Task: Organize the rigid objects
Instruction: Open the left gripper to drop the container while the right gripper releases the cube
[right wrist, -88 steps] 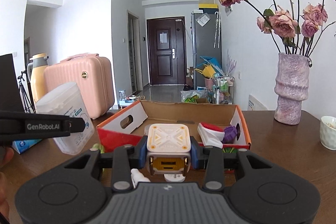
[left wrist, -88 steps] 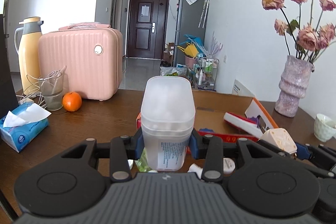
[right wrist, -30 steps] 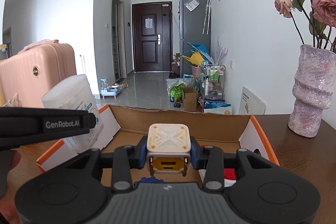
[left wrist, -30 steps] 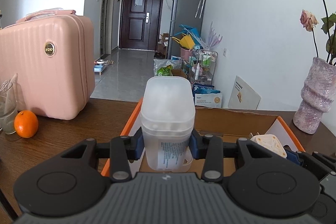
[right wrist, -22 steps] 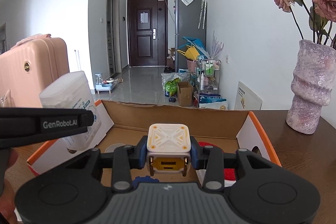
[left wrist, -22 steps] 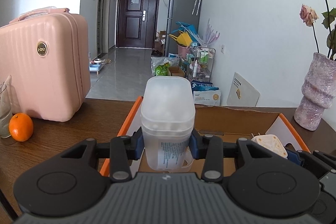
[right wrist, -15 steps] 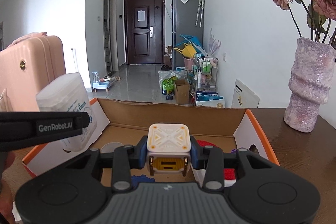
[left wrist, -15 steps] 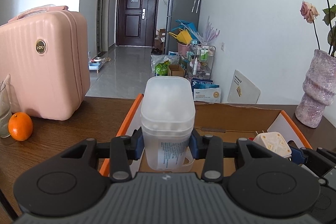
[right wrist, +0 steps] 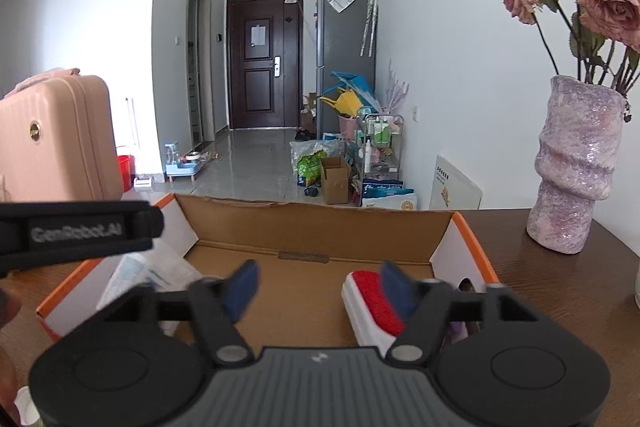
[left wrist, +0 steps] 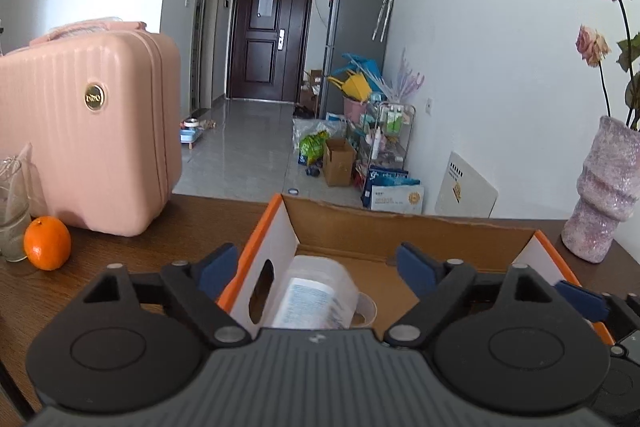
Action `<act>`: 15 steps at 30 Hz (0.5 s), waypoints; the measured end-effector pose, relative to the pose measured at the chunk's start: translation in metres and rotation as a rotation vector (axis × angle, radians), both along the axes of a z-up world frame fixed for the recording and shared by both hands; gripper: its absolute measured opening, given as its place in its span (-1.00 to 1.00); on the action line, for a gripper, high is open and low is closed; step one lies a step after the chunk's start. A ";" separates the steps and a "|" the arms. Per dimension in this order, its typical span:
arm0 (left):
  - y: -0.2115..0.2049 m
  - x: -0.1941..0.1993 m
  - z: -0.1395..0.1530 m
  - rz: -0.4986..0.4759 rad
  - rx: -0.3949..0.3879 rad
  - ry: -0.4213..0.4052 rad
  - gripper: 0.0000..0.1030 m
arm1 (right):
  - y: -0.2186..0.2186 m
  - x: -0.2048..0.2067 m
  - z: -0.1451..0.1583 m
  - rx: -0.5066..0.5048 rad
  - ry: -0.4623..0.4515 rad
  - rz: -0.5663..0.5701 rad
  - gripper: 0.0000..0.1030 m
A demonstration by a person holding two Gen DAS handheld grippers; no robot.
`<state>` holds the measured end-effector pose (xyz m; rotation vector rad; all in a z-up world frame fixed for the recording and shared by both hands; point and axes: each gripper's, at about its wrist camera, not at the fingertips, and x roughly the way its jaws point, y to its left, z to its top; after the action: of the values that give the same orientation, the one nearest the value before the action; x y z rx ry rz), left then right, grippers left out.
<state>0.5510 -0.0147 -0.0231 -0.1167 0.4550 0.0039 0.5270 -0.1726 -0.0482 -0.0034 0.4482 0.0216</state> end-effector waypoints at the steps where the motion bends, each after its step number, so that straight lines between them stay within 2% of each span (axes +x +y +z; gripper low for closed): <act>1: 0.001 -0.001 0.001 0.004 -0.002 -0.004 0.96 | 0.000 0.000 0.000 0.001 -0.001 0.000 0.68; 7: 0.002 -0.003 0.003 0.020 0.002 -0.017 1.00 | 0.000 0.000 0.000 -0.003 -0.004 0.004 0.94; 15: 0.003 -0.001 0.002 0.028 -0.002 0.000 1.00 | -0.001 -0.001 0.000 0.003 -0.004 0.004 0.99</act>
<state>0.5496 -0.0114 -0.0211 -0.1247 0.4533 0.0313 0.5261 -0.1739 -0.0479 -0.0012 0.4441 0.0261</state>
